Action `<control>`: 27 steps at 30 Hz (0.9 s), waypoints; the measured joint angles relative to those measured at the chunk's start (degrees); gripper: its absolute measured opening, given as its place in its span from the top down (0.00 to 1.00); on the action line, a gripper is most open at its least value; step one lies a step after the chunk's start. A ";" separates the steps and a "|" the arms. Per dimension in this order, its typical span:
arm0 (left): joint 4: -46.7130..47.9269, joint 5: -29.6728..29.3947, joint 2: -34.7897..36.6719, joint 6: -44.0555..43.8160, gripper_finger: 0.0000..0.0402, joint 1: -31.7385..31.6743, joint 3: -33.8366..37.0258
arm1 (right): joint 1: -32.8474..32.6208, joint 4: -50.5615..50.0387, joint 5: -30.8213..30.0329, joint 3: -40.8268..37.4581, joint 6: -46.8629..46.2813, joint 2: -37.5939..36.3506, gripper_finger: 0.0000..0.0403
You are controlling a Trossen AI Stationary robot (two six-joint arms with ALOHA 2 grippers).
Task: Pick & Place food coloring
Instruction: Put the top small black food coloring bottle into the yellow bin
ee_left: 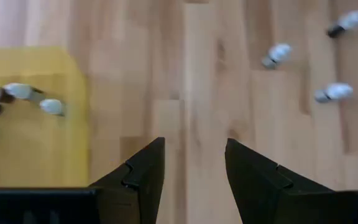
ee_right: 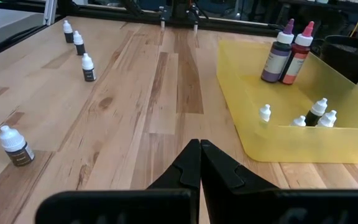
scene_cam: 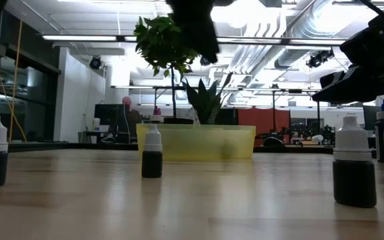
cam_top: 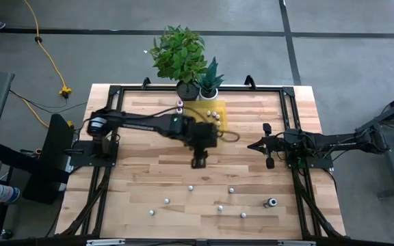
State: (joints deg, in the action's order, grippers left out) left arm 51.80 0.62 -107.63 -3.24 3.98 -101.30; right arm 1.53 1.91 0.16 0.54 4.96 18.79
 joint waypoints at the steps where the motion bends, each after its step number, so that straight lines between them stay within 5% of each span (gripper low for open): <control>1: -1.29 0.01 1.45 0.01 0.60 0.81 2.31 | 0.01 0.00 0.00 0.00 0.00 0.01 1.00; 12: -13.66 5.02 15.88 5.24 0.60 8.35 27.60 | 0.01 -0.20 0.02 0.00 0.00 0.00 1.00; 27: -34.39 7.57 17.22 12.45 0.60 13.49 44.25 | -0.01 -0.31 0.04 0.00 0.01 -0.06 1.00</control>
State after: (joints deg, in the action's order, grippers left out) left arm 17.41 8.19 -90.41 9.21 17.47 -57.06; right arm 1.52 1.61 0.21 0.54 4.97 18.72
